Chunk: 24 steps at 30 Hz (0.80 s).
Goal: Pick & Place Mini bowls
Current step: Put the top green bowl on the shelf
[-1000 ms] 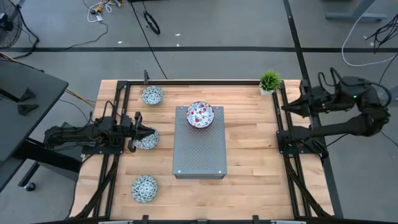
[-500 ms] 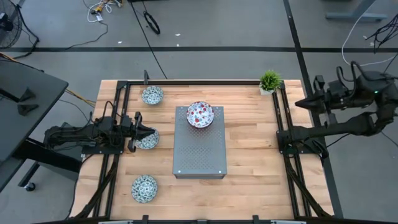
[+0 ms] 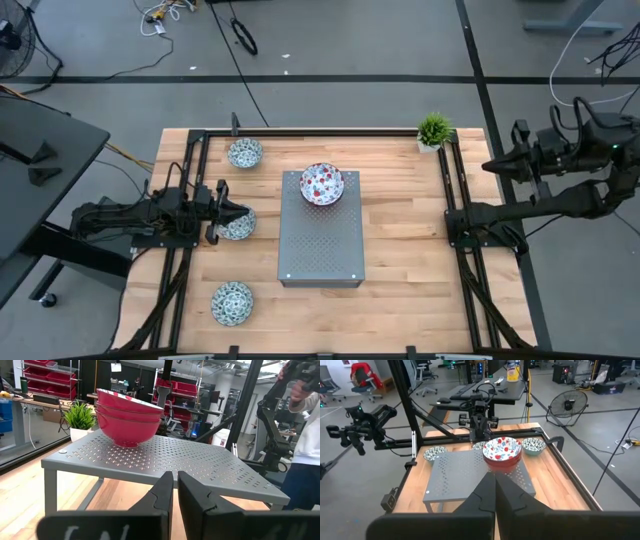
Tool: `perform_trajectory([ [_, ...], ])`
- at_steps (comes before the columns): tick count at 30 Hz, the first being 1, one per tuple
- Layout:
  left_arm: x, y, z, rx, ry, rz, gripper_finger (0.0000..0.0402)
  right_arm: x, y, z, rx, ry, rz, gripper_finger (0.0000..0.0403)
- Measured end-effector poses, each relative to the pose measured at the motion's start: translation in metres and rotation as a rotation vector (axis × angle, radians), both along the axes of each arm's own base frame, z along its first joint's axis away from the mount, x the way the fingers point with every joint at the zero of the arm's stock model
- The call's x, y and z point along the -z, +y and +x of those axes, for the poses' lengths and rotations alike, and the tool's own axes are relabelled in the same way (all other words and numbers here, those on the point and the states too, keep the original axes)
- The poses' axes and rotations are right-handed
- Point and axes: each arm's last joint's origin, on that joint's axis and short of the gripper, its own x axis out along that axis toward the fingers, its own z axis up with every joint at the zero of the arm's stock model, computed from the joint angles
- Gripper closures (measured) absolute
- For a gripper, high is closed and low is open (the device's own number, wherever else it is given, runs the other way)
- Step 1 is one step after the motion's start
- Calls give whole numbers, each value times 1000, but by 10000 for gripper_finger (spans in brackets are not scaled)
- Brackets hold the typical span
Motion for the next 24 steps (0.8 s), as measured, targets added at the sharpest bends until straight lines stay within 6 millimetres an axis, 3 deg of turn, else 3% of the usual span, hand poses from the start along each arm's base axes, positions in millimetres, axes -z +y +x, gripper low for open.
perform_trajectory([
  [8,0,0,0,0,0,0,369,0,0,0,-27,-1,-92,403],
  [24,0,0,0,0,0,0,369,0,0,0,-26,-2,-101,375],
])
